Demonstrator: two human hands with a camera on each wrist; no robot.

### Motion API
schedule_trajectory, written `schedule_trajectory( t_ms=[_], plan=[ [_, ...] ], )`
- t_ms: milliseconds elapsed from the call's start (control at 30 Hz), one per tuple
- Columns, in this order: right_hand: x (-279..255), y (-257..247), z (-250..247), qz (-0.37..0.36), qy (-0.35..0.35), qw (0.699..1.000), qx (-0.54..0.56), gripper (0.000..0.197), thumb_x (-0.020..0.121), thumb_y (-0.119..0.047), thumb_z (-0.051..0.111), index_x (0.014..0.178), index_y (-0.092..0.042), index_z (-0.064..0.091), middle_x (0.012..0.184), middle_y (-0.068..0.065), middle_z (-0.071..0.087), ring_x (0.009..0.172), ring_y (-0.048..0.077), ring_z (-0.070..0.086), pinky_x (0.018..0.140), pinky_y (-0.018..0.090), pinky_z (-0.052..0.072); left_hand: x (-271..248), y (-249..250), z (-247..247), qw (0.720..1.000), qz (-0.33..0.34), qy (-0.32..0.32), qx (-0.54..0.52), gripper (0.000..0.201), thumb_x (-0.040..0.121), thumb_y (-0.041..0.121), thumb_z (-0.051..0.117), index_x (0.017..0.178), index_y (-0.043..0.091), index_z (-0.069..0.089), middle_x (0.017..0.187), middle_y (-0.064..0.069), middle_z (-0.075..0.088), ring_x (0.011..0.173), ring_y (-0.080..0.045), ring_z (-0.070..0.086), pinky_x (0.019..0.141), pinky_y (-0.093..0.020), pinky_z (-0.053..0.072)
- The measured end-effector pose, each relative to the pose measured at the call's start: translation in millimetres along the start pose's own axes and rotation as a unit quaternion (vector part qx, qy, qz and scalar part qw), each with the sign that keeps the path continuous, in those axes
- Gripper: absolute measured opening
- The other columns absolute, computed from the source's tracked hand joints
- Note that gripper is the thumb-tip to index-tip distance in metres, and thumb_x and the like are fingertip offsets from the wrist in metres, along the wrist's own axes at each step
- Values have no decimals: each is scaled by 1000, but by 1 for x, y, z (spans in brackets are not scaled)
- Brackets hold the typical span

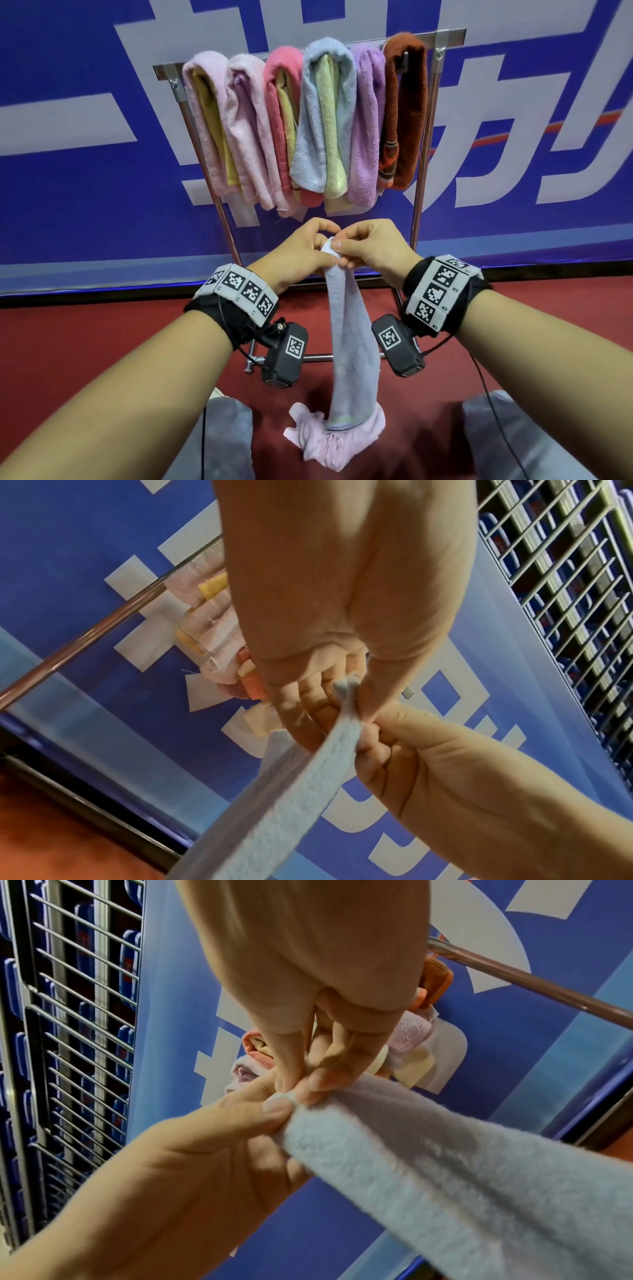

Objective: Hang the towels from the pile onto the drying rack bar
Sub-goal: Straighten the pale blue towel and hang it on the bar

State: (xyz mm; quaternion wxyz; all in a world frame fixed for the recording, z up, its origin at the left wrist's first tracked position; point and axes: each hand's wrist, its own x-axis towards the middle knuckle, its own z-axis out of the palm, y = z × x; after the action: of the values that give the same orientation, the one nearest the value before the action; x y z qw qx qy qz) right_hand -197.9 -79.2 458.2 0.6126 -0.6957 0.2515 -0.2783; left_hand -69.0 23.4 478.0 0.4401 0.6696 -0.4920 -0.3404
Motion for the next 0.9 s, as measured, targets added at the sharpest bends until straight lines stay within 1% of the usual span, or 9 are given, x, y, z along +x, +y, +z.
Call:
schedule_trajectory(
  t_ms=[133, 300, 400, 500, 567, 633, 700, 767, 900],
  plan=[
    [0, 12, -8, -12, -42, 991, -123, 10, 77, 2, 73, 87, -1, 75, 74, 24, 68, 64, 18, 59, 66, 35, 55, 3, -3, -4, 999, 5, 24, 47, 50, 82, -14, 55, 123, 14, 49, 80, -4, 56, 71, -11, 57, 67, -28, 52],
    [5, 16, -16, -53, -51, 936, -344, 14, 73, -25, 83, 77, -14, 74, 71, -5, 65, 64, 5, 54, 64, 22, 43, 7, -4, -6, 994, 33, 45, 96, 46, 83, -11, 56, 119, 18, 53, 88, -6, 57, 74, -14, 56, 70, -31, 53],
    [6, 13, -25, -79, -84, 901, -419, 19, 76, -32, 80, 73, -17, 69, 103, -6, 57, 89, 9, 55, 80, 25, 42, 9, -7, -11, 987, 56, 81, 127, 41, 84, -8, 58, 116, 19, 56, 87, -3, 56, 66, -6, 51, 61, -17, 47],
    [7, 14, -31, -84, -146, 857, -486, 14, 78, -33, 76, 76, -19, 74, 134, -1, 54, 112, 21, 55, 91, 29, 42, 11, -8, -15, 978, 85, 129, 138, 38, 85, -5, 57, 110, 24, 59, 86, 2, 57, 64, -2, 49, 64, -18, 45],
    [7, 17, -34, -79, -147, 844, -509, 21, 78, -34, 73, 81, -13, 75, 125, -1, 62, 100, 23, 59, 82, 29, 46, 11, -6, -20, 971, 95, 160, 151, 35, 85, -4, 57, 105, 26, 60, 88, 6, 59, 70, -2, 51, 68, -14, 44],
    [7, 18, -38, -66, -115, 841, -525, 33, 77, -39, 71, 74, -6, 68, 94, 6, 67, 78, 24, 58, 72, 40, 51, 9, -3, -27, 962, 98, 193, 165, 32, 87, -3, 56, 103, 24, 61, 89, 10, 58, 76, 1, 52, 69, -8, 41],
    [7, 16, -44, -54, -75, 846, -526, 42, 77, -42, 69, 73, -1, 62, 76, 15, 64, 69, 29, 57, 65, 46, 52, 6, -4, -33, 954, 99, 215, 183, 28, 88, -1, 56, 101, 24, 62, 89, 12, 57, 80, 0, 53, 72, -8, 38],
    [8, 13, -48, -62, -45, 858, -507, 40, 80, -41, 68, 74, -1, 65, 73, 15, 65, 73, 30, 60, 64, 44, 51, 4, -6, -37, 948, 94, 222, 208, 26, 89, 1, 56, 99, 24, 62, 90, 13, 59, 85, -4, 54, 73, -5, 36],
    [8, 6, -42, -123, -12, 882, -455, 29, 88, -33, 66, 78, -7, 74, 83, 4, 74, 81, 20, 65, 77, 38, 49, 3, -14, -41, 937, 85, 240, 240, 24, 89, -1, 56, 101, 17, 66, 94, 8, 63, 90, -10, 57, 69, -2, 35]
  ],
)
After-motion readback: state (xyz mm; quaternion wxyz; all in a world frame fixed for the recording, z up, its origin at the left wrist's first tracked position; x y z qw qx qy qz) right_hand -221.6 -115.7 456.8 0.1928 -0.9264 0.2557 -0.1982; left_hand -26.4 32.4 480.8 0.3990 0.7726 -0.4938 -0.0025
